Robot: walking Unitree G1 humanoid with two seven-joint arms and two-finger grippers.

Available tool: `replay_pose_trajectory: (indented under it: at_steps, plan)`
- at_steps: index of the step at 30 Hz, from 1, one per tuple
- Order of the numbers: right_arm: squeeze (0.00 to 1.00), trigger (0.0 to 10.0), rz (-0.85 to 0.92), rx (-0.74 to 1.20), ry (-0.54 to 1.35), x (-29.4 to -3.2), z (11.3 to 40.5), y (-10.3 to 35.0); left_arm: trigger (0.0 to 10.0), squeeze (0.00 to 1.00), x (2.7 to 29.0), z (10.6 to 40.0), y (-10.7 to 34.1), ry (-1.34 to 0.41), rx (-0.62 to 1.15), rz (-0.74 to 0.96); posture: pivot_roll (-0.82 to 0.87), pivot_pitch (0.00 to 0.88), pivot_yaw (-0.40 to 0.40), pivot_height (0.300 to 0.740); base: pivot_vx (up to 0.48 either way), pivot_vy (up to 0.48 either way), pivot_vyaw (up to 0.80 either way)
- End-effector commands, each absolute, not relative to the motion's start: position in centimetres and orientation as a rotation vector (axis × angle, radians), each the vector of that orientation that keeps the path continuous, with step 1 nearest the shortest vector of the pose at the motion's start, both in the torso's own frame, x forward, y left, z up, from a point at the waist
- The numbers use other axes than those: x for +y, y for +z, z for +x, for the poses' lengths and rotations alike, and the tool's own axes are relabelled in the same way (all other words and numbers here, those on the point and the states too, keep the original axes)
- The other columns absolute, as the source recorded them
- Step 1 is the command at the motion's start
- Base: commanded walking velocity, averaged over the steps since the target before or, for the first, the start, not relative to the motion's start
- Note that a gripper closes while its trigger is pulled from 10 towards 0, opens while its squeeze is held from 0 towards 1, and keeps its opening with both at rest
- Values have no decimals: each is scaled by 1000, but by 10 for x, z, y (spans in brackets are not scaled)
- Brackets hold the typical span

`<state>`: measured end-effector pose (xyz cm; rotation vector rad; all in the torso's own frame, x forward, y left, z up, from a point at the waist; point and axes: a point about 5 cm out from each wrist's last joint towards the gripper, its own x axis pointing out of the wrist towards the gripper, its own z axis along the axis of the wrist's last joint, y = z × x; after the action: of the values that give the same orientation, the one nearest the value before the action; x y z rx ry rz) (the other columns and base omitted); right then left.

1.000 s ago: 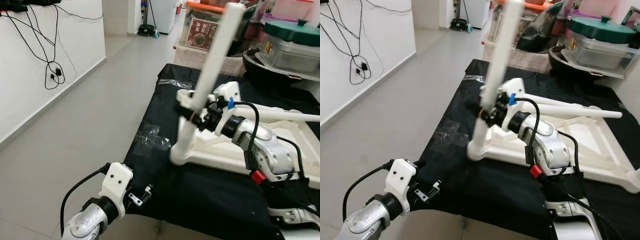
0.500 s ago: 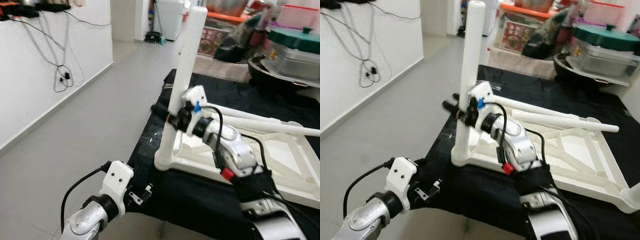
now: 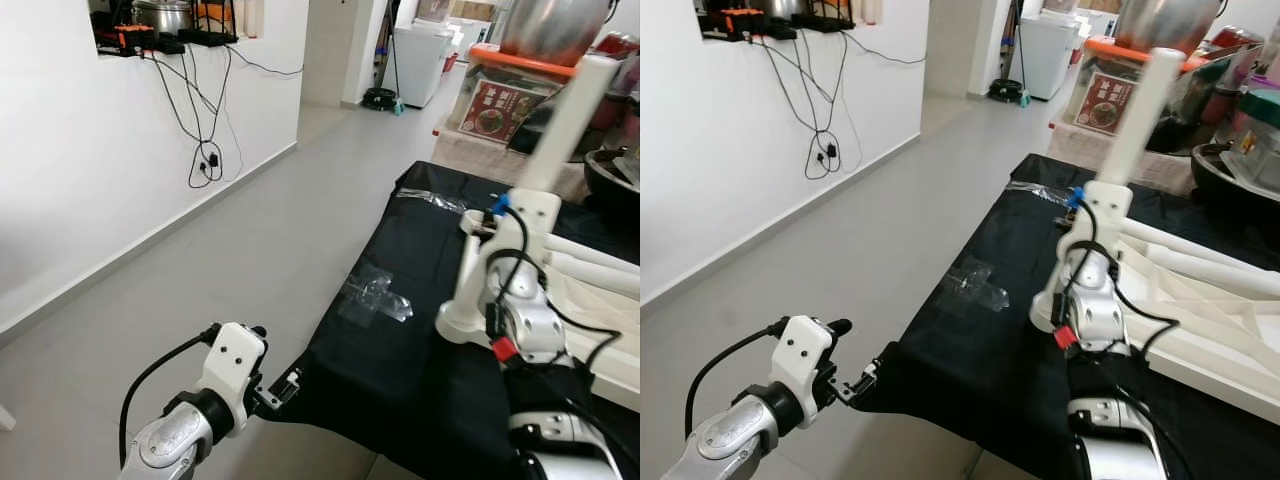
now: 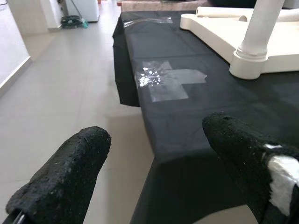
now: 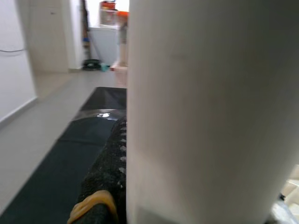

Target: Building children table

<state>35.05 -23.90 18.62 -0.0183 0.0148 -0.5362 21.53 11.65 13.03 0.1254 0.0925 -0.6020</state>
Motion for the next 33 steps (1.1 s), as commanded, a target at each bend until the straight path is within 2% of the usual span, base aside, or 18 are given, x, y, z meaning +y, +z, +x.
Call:
replay_pose_trajectory:
  at_steps: [1,2,3,5,6,8,9,10,11,13,14,15,16,19,24,29,30,33]
  plan:
    - [0,2784,-98,218,-627,-249,339,142,10000,0,114,214,129,-616,99,118,106,0,-112,740,0,0,0]
    - [0,2784,-98,218,-627,-249,339,142,10000,0,114,214,129,-616,99,118,106,0,-112,740,0,0,0]
    - [0,10000,-94,229,-621,-243,343,140,10000,0,114,214,129,-618,99,119,108,0,-112,740,0,0,0]
    - [0,10000,-78,229,-527,-229,351,142,10000,0,114,214,129,-620,99,122,108,0,-109,740,0,0,0]
    - [1000,10000,-44,173,-437,-216,358,152,10000,0,115,214,129,-621,99,123,106,0,-107,740,0,0,0]
    - [1000,10000,-14,85,-262,-194,368,175,10000,0,115,214,129,-625,101,121,104,0,-106,740,0,0,0]
    - [769,10000,-40,31,-188,-186,373,190,10000,0,115,214,129,-627,101,120,101,0,-105,740,0,0,0]
    - [769,10000,-65,3,-143,-181,375,199,10000,0,115,215,129,-629,101,119,101,0,-105,740,0,0,0]
    - [0,10000,-70,-45,-50,-172,377,209,10000,0,115,215,129,-630,101,119,101,0,-105,740,0,0,0]
    - [0,10000,8,-133,170,-149,374,227,10000,0,115,216,129,-632,102,118,96,0,-101,740,0,0,0]
    - [0,10000,8,-133,170,-149,374,227,10000,0,115,216,129,-632,102,118,96,0,-101,740,0,0,0]
    - [0,10000,18,-212,458,-127,359,242,10000,0,114,216,129,-640,100,116,94,0,-104,740,0,0,0]
    - [0,10000,7,-244,585,-119,350,247,10000,0,113,217,130,-642,98,119,99,0,-107,740,0,0,0]
    - [0,10000,-2,-272,698,-112,340,251,10000,0,112,218,130,-643,96,122,99,0,-107,740,0,0,0]
    - [0,10000,-172,-209,1132,-96,304,236,10000,0,110,218,130,-645,96,114,103,0,-114,740,0,0,0]
    - [0,10000,-294,-113,1076,-103,320,214,10000,0,109,219,130,-649,95,111,105,0,-117,740,0,0,0]
    - [0,0,-267,-98,1053,-106,324,215,10000,0,109,218,130,-650,95,112,106,0,-116,740,0,0,0]
    - [0,0,-255,-79,989,-113,331,215,10000,0,109,218,130,-652,96,112,103,0,-113,740,0,0,0]
